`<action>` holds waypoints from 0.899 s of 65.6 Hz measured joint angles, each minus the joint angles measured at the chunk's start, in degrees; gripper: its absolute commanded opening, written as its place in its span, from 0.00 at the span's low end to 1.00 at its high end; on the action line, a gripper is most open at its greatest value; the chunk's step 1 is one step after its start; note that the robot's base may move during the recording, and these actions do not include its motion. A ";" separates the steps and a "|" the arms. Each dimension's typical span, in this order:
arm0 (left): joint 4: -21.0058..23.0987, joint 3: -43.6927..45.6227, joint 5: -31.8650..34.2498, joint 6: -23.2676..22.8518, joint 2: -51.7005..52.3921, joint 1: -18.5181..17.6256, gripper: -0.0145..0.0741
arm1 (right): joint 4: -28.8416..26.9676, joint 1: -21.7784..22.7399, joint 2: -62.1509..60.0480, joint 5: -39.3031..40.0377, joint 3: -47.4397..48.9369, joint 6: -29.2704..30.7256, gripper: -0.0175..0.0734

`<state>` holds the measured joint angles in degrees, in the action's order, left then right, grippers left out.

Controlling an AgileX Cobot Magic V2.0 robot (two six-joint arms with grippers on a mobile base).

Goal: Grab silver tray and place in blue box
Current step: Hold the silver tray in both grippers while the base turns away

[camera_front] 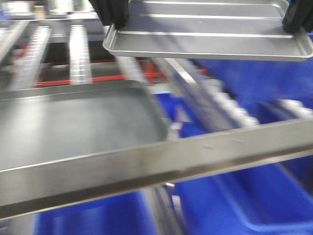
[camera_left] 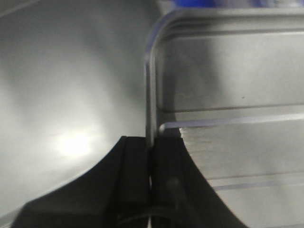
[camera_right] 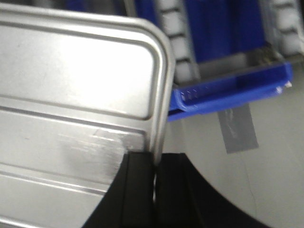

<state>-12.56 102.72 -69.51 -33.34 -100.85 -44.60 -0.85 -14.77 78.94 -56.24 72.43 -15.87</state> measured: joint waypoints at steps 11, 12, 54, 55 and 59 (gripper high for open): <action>0.00 0.00 0.00 0.00 0.00 0.00 0.05 | 0.00 0.00 0.00 0.00 0.00 0.00 0.26; 0.00 0.00 0.00 0.00 0.00 0.00 0.05 | 0.00 0.00 0.00 0.00 0.00 0.00 0.26; 0.00 0.00 0.00 0.00 0.00 0.00 0.05 | 0.00 0.00 0.00 0.00 0.00 -0.10 0.26; 0.00 0.00 0.00 0.00 0.00 0.00 0.05 | 0.00 0.00 0.00 0.00 0.00 -0.10 0.26; 0.00 0.00 0.00 0.00 0.00 0.00 0.05 | 0.00 0.00 0.00 0.00 0.00 -0.10 0.26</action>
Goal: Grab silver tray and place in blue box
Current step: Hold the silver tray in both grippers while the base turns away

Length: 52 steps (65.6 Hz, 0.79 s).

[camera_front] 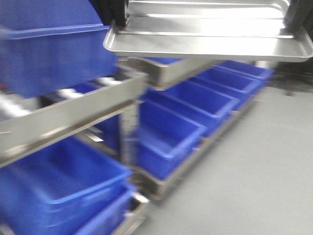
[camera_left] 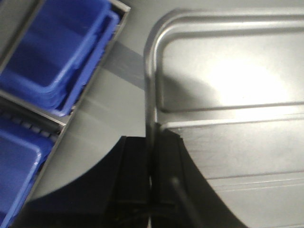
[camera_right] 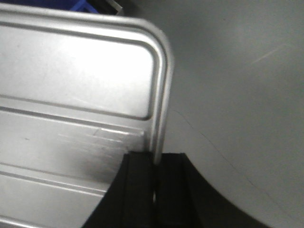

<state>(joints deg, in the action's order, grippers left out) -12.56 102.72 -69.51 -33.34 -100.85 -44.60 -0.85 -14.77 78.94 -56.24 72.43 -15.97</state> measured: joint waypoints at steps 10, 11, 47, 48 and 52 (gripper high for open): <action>0.00 0.00 0.00 0.00 0.00 0.00 0.05 | 0.00 0.00 0.00 0.00 0.00 0.00 0.26; 0.00 0.00 0.00 0.00 0.00 0.00 0.05 | 0.00 0.00 0.00 0.00 0.00 0.00 0.26; 0.12 0.00 0.00 0.00 -0.08 0.00 0.05 | 0.12 0.00 0.00 -0.09 0.00 0.00 0.26; 0.12 0.00 0.00 0.00 -0.08 0.00 0.05 | 0.12 0.00 0.00 -0.09 0.00 0.00 0.26; 0.12 0.00 0.00 0.00 -0.08 0.00 0.05 | 0.12 0.00 0.00 -0.09 0.00 0.00 0.26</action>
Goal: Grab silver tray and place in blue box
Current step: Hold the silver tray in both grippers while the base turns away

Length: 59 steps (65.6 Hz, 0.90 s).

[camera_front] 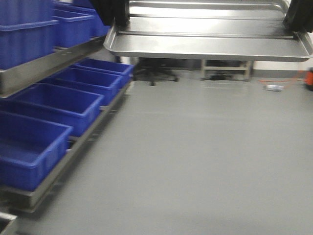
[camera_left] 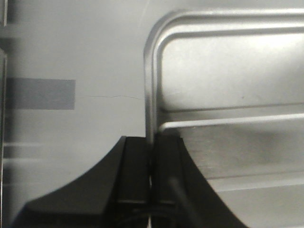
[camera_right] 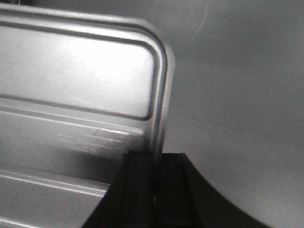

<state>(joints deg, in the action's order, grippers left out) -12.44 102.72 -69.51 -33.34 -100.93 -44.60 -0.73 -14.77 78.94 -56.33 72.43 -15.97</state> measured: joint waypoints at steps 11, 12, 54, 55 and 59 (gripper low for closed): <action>0.00 0.00 0.00 0.00 0.00 0.00 0.05 | 0.00 0.00 0.00 -0.04 0.00 0.00 0.26; 0.00 0.00 0.00 0.00 0.00 0.00 0.05 | 0.00 0.00 0.00 -0.04 0.00 0.00 0.26; 0.00 0.00 -0.09 0.00 0.00 -0.22 0.05 | 0.13 0.00 0.00 -0.40 0.00 0.00 0.26; 0.00 0.00 -0.09 0.00 0.00 -0.22 0.05 | 0.13 0.00 0.00 -0.40 0.00 0.00 0.26; 0.00 0.00 -0.09 0.00 0.00 -0.22 0.05 | 0.13 0.00 0.00 -0.40 0.00 0.00 0.26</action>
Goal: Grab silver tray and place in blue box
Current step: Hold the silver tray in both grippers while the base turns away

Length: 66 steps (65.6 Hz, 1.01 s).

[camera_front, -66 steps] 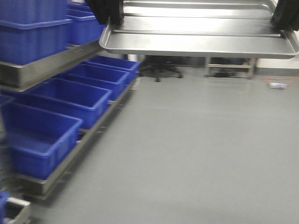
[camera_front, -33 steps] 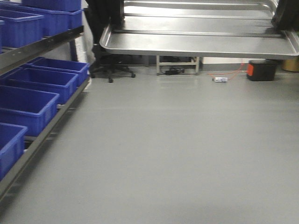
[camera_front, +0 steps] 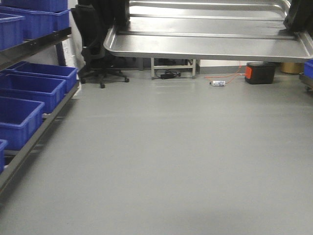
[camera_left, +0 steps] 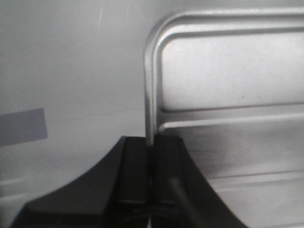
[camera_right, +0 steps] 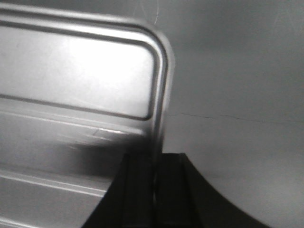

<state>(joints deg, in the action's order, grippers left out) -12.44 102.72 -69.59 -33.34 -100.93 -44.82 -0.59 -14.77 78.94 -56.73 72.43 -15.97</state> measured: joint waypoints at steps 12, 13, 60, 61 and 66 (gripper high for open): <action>0.00 0.00 0.00 0.00 0.00 0.00 0.05 | 0.00 0.00 0.00 0.00 0.00 0.00 0.26; 0.00 0.00 0.00 0.00 0.00 0.00 0.05 | 0.00 0.00 0.00 0.00 0.00 0.00 0.26; 0.00 0.00 0.00 0.00 0.00 0.00 0.05 | 0.00 0.00 0.00 0.00 0.00 0.00 0.26; 0.00 0.00 0.00 0.00 0.00 0.00 0.05 | 0.00 0.00 0.00 0.00 0.00 0.00 0.26; 0.00 0.00 0.00 0.00 0.00 0.00 0.05 | 0.00 0.00 0.00 0.00 0.00 0.00 0.26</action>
<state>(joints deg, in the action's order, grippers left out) -12.44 102.72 -69.59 -33.34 -100.93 -44.82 -0.59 -14.77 78.94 -56.73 72.43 -15.97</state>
